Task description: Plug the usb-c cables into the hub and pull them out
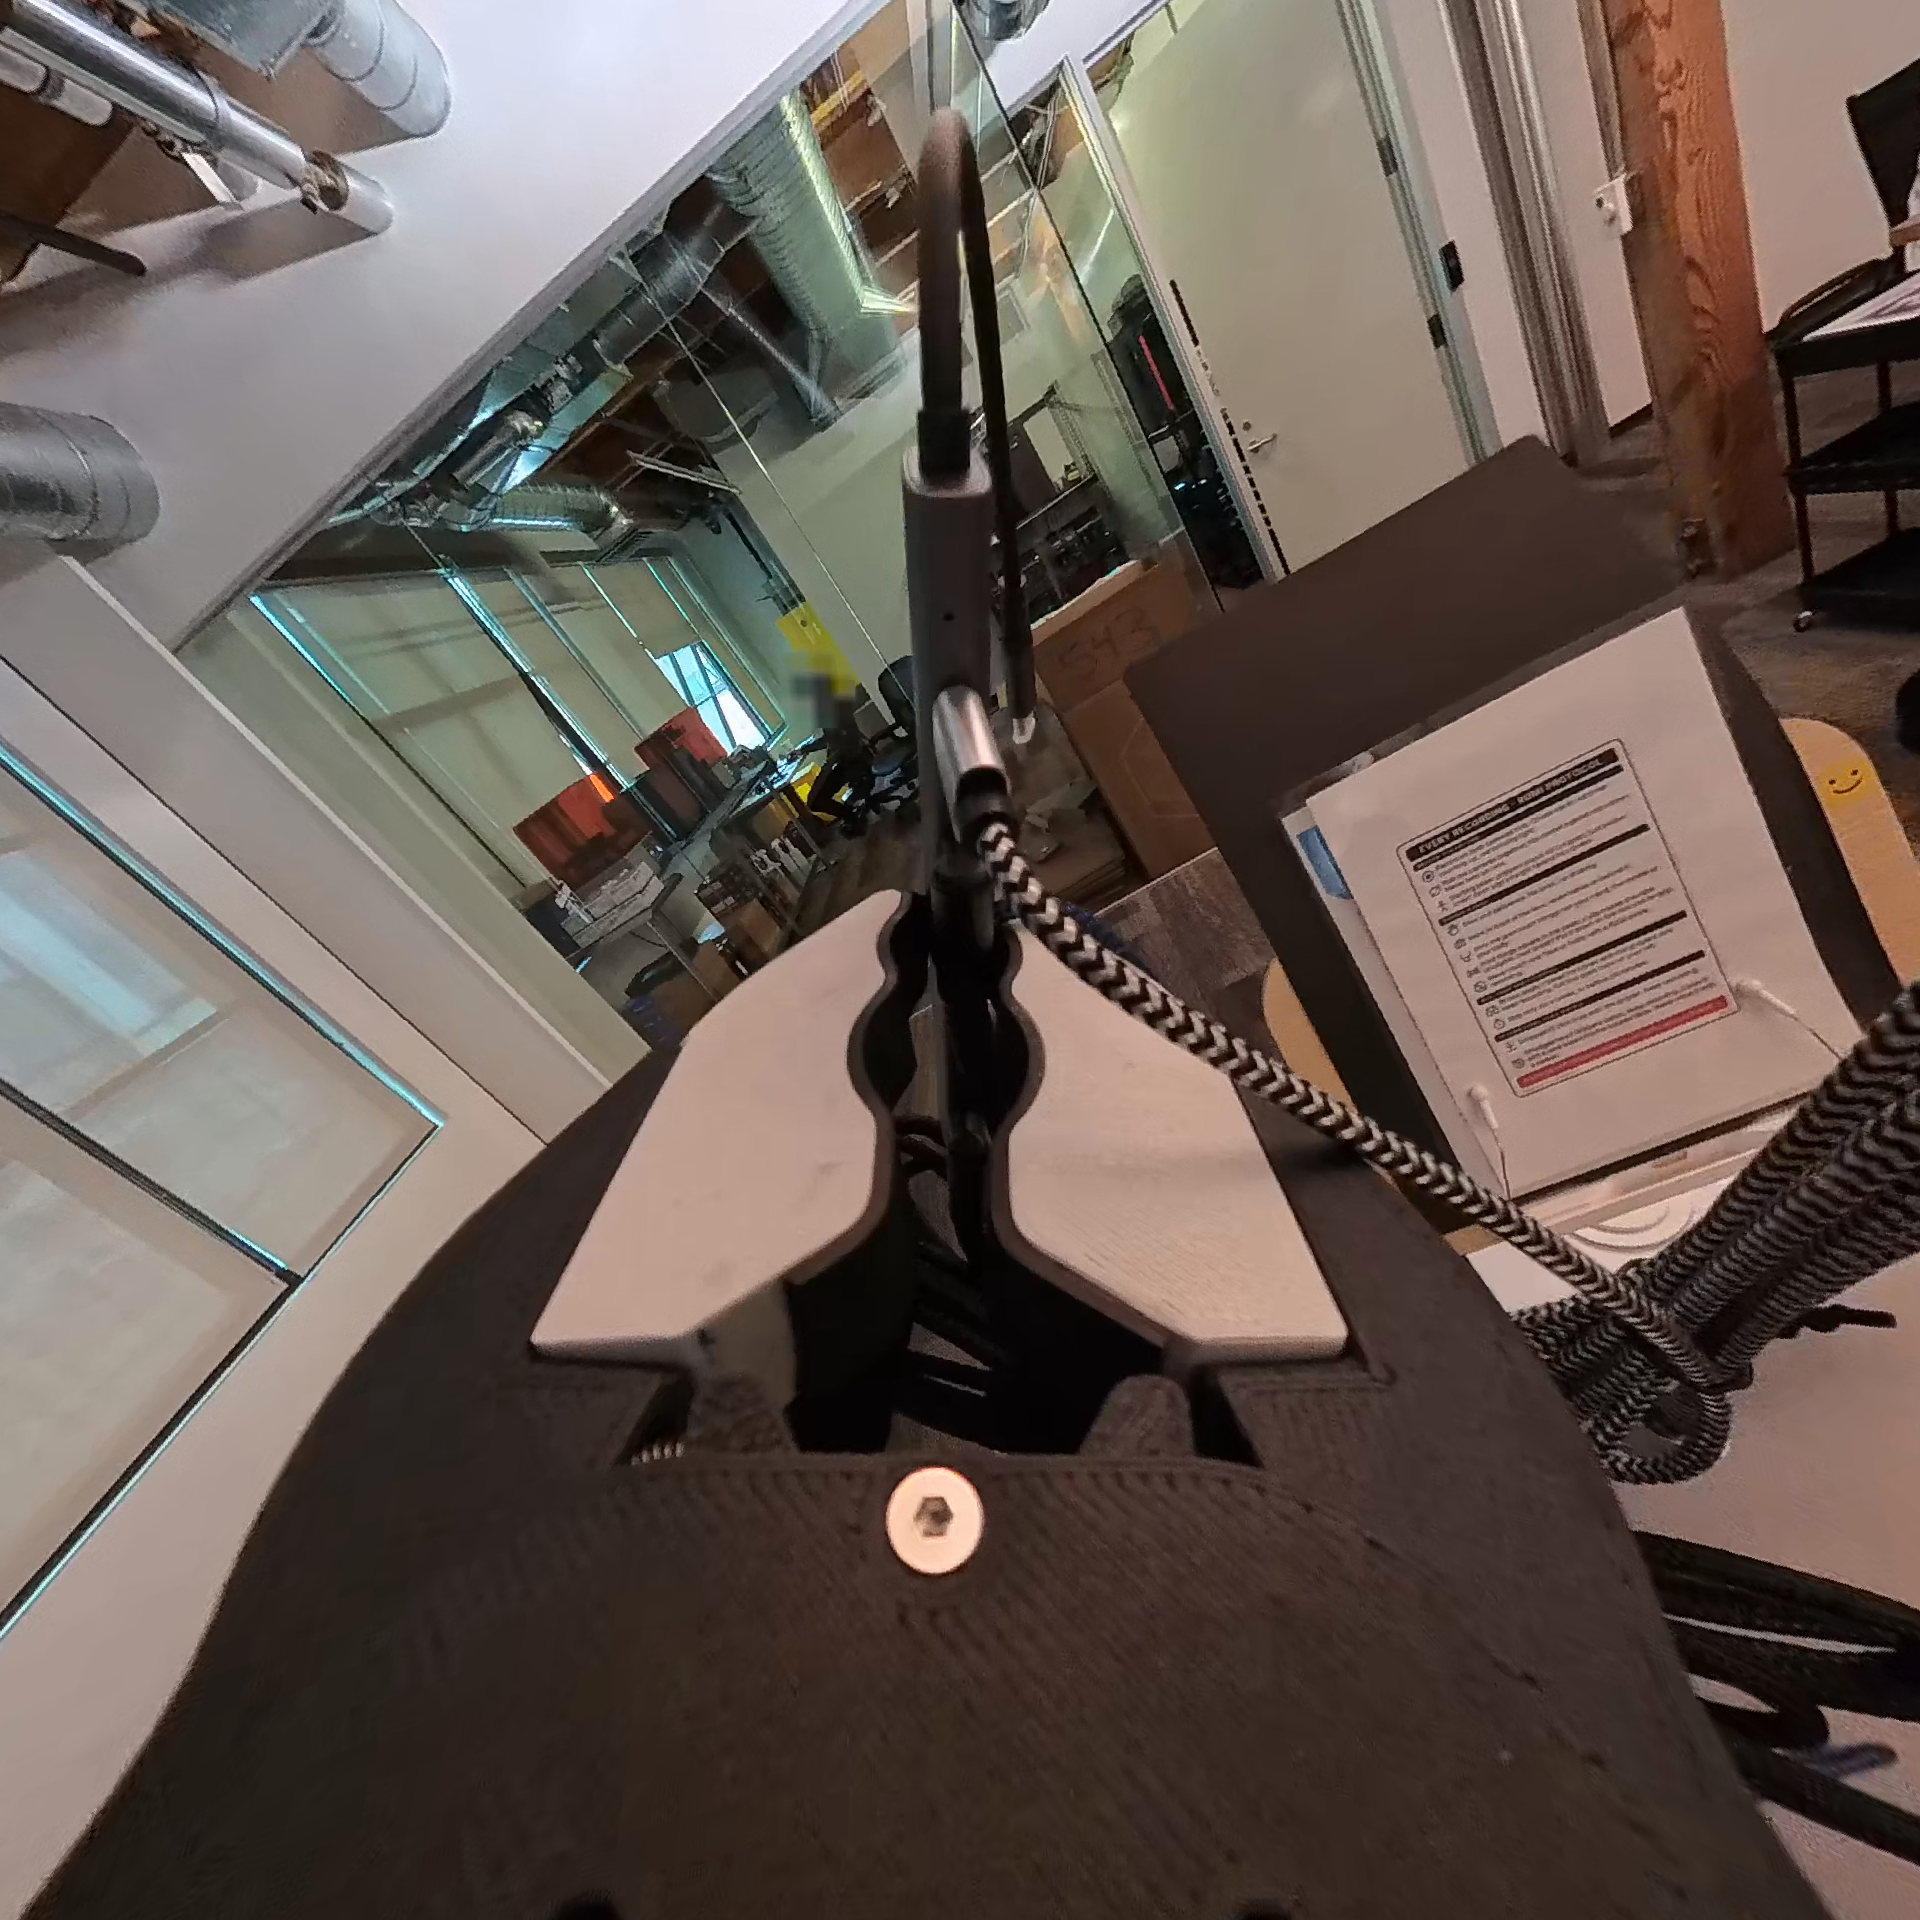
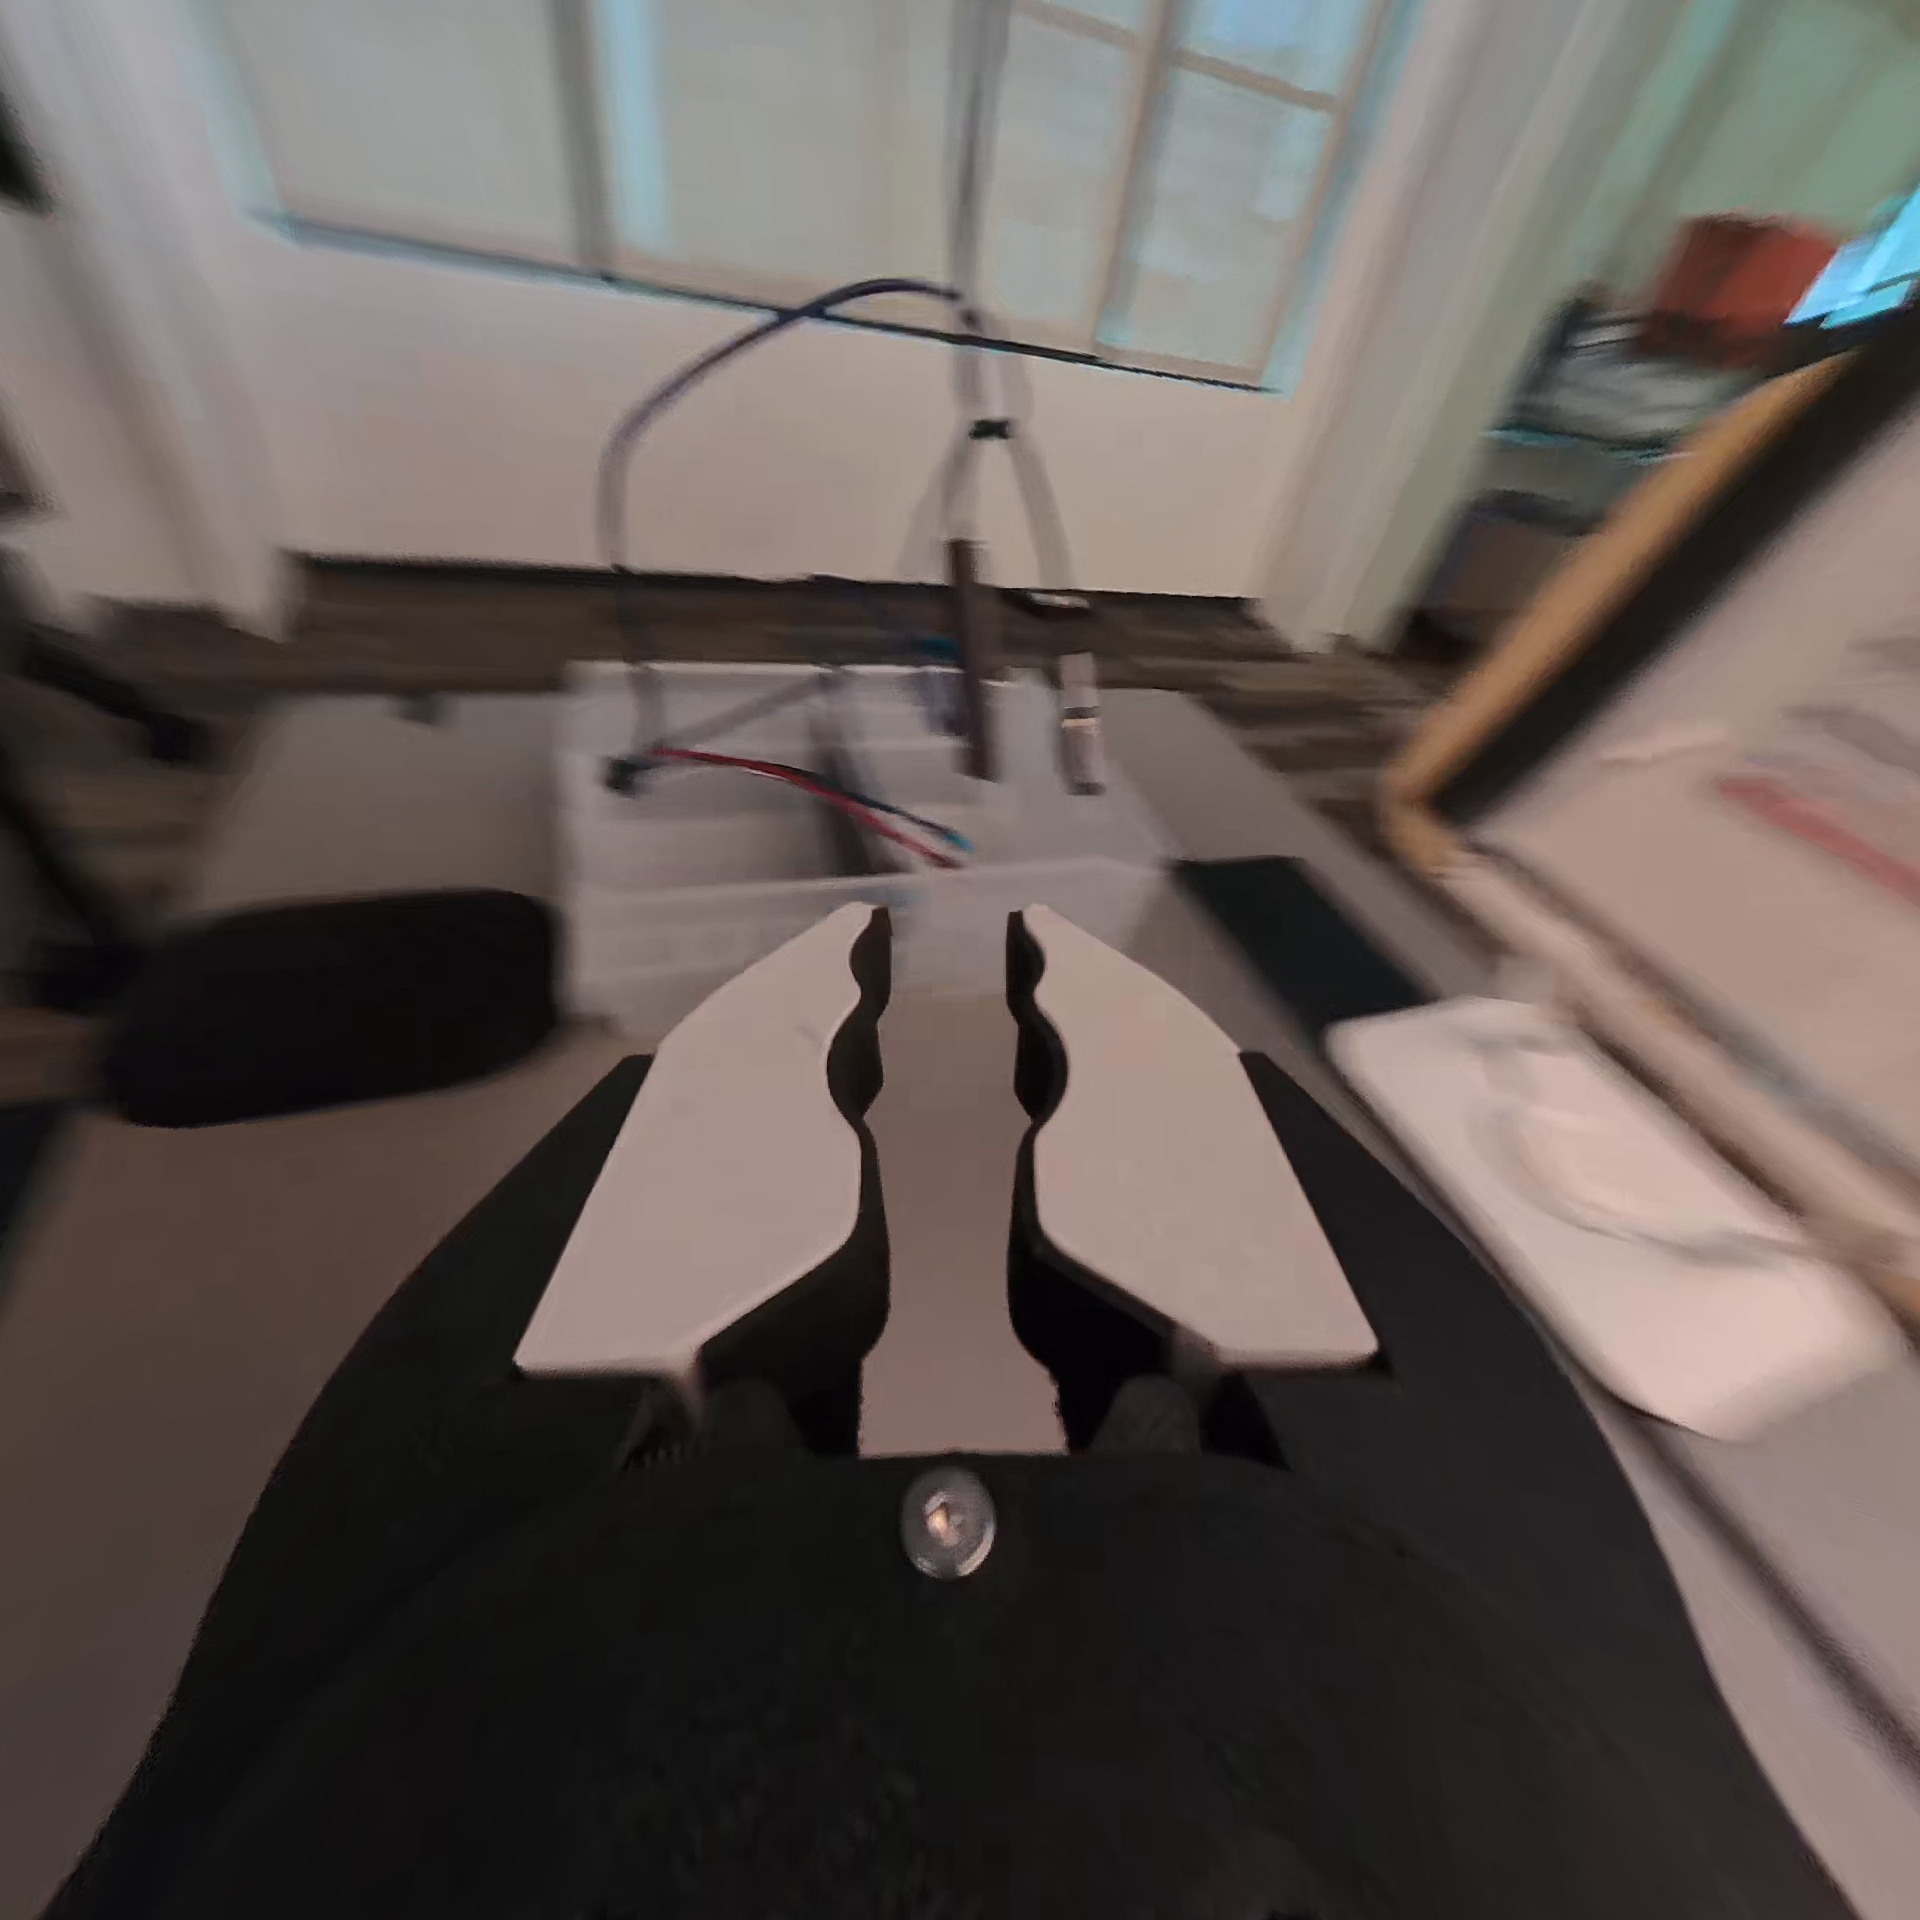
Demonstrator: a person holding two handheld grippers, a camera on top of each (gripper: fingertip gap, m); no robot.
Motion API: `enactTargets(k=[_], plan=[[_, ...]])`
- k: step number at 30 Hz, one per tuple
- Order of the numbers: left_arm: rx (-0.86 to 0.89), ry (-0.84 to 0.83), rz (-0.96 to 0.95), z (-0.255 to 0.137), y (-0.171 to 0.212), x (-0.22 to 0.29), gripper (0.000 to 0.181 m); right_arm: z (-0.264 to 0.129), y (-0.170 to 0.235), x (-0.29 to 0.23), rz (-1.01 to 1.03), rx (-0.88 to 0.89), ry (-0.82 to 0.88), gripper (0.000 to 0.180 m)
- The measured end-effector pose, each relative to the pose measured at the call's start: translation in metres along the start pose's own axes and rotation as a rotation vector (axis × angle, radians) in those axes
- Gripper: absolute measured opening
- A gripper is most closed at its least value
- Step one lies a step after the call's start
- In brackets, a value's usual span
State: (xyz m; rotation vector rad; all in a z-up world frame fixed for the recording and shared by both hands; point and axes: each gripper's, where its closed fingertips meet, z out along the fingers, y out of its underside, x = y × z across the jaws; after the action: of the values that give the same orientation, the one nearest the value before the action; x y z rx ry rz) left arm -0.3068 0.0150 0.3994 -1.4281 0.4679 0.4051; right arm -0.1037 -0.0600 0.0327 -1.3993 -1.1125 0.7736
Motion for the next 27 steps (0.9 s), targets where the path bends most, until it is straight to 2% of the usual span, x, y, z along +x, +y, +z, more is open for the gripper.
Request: enactTargets(k=[4,6,10,15,18,22,24,25,27], plan=[[0.005,0.002,-0.003,-0.005,-0.011,0.000,0.010,0.034,0.018,-0.035,0.184,0.052,-0.218,0.017],[0.021,0.007,-0.002,-0.009,-0.019,0.000,0.010,0.056,0.024,-0.050,0.174,0.072,-0.242,0.016],[0.047,0.015,-0.006,-0.020,-0.037,-0.001,0.011,0.100,0.021,-0.042,-0.036,0.080,-0.062,0.017],[0.048,0.015,-0.019,-0.032,-0.056,-0.007,0.010,0.144,0.001,-0.011,-0.190,0.189,0.217,0.041],[0.054,0.016,-0.009,-0.039,-0.067,-0.007,0.010,0.168,-0.008,-0.007,-0.313,0.189,0.344,0.045],[0.053,0.025,0.007,-0.047,-0.076,-0.004,0.010,0.189,-0.023,-0.008,-0.314,0.185,0.436,0.055],[0.053,0.025,0.014,-0.051,-0.079,-0.005,0.010,0.196,-0.023,-0.003,-0.312,0.140,0.489,0.052],[0.051,0.023,0.018,-0.053,-0.080,-0.006,0.010,0.199,-0.023,-0.006,-0.328,0.120,0.483,0.025],[0.041,0.013,0.029,-0.055,-0.080,-0.009,0.010,0.197,-0.026,-0.013,-0.341,0.103,0.462,0.021]])
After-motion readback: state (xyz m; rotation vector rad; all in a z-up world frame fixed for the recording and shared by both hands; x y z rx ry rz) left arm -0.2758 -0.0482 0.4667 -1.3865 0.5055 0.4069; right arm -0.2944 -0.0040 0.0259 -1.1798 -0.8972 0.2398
